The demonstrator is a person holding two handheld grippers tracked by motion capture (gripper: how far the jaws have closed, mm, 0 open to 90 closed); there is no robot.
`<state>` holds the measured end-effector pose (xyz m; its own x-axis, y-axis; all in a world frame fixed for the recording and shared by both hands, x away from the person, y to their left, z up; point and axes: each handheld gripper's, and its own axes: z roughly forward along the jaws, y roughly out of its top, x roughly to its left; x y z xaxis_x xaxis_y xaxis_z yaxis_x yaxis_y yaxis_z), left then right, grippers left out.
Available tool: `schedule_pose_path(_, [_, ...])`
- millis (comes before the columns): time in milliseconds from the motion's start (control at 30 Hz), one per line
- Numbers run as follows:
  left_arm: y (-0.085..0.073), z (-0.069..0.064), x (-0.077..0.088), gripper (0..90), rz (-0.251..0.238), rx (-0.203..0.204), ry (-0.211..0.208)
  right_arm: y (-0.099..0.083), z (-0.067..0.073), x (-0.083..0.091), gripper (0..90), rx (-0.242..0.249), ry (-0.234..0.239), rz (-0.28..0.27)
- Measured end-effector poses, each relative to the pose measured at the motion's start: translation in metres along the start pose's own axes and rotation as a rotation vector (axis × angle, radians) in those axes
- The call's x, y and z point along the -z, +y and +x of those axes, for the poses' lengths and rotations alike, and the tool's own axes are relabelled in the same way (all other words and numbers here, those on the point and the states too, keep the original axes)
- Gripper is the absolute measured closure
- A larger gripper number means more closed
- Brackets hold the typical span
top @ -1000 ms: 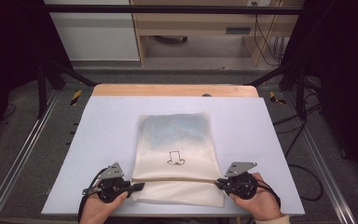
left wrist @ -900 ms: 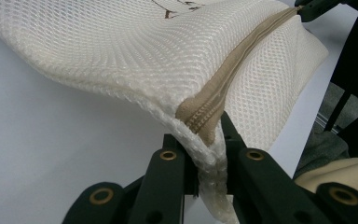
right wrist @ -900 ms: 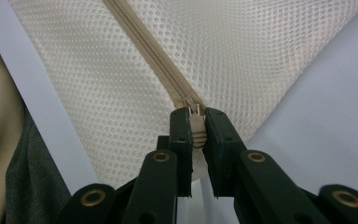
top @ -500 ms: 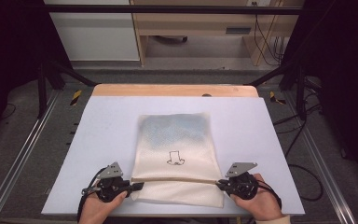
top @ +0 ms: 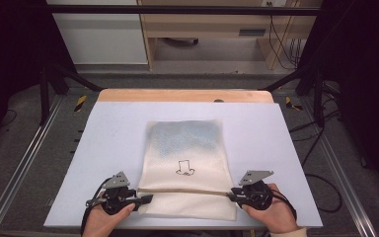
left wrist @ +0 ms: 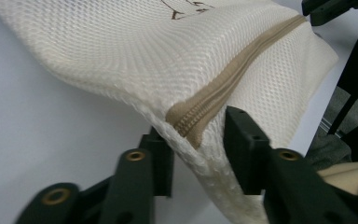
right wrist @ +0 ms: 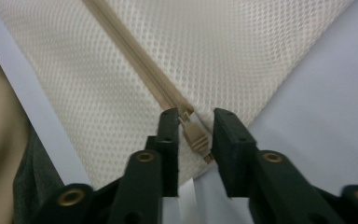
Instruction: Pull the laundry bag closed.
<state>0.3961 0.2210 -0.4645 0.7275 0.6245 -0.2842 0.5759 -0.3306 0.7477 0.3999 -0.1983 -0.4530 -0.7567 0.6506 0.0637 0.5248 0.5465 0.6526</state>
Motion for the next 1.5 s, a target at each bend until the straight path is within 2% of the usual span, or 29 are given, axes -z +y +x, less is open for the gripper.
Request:
schedule_pose_path(100, [0.0, 0.001, 0.006, 42.3, -0.008, 0.031, 0.037, 0.005, 0.0, 0.002, 50.1, -0.024, -0.01, -0.047])
schedule_pose_path(133, [0.0, 0.002, 0.008, 38.4, -0.01, 0.035, 0.047, 0.008, 0.0, 0.002, 42.6, -0.034, -0.026, -0.055])
schedule_pose_path(167, [0.0, 0.003, 0.01, 36.6, -0.011, 0.036, 0.068, 0.011, 0.001, 0.001, 39.0, -0.035, -0.039, -0.059])
schedule_pose_path(267, [0.001, 0.006, 0.017, 23.1, -0.026, 0.031, 0.123, 0.022, 0.002, -0.001, 25.1, -0.054, -0.094, -0.081])
schedule_pose_path(300, [0.003, 0.007, 0.02, 20.5, -0.024, 0.021, 0.157, 0.026, 0.002, -0.001, 21.7, -0.062, -0.101, -0.082])
schedule_pose_path(367, [0.006, 0.009, 0.024, 14.4, -0.018, 0.007, 0.198, 0.036, 0.002, -0.002, 15.3, -0.084, -0.119, -0.091])
schedule_pose_path(433, [0.008, 0.01, 0.025, 11.6, -0.016, 0.006, 0.21, 0.041, 0.001, -0.002, 13.0, -0.099, -0.135, -0.097])
schedule_pose_path(467, [0.012, 0.013, 0.027, 10.4, 0.005, 0.008, 0.235, 0.052, 0.0, -0.001, 10.0, -0.104, -0.164, -0.084])
schedule_pose_path(667, [0.022, 0.019, 0.04, 10.3, 0.065, -0.034, 0.277, 0.069, -0.004, 0.008, 7.6, -0.112, -0.212, -0.079])
schedule_pose_path(733, [0.026, 0.022, 0.046, 10.7, 0.069, -0.052, 0.299, 0.073, -0.007, 0.011, 7.4, -0.12, -0.233, -0.072])
schedule_pose_path(800, [0.029, 0.026, 0.051, 12.6, 0.052, -0.032, 0.303, 0.076, -0.011, 0.014, 7.2, -0.136, -0.242, -0.058])
schedule_pose_path(1000, [0.031, 0.044, 0.065, 10.2, 0.082, -0.02, 0.339, 0.078, -0.023, 0.019, 8.3, -0.183, -0.289, -0.039])
schedule_pose_path(1067, [0.03, 0.049, 0.07, 9.5, 0.071, -0.015, 0.347, 0.077, -0.026, 0.021, 8.0, -0.192, -0.29, -0.038])
schedule_pose_path(1167, [0.027, 0.054, 0.074, 5.7, 0.083, -0.013, 0.346, 0.074, -0.03, 0.024, 6.1, -0.206, -0.284, -0.028])
schedule_pose_path(1233, [0.024, 0.058, 0.078, 5.4, 0.07, -0.014, 0.358, 0.069, -0.034, 0.025, 6.1, -0.217, -0.277, -0.018])
schedule_pose_path(1300, [0.022, 0.061, 0.081, 4.4, 0.056, 0.013, 0.367, 0.066, -0.035, 0.026, 6.1, -0.227, -0.284, -0.021])
schedule_pose_path(1500, [0.013, 0.072, 0.085, 4.1, 0.052, 0.036, 0.384, 0.049, -0.044, 0.032, 6.4, -0.262, -0.297, -0.033])
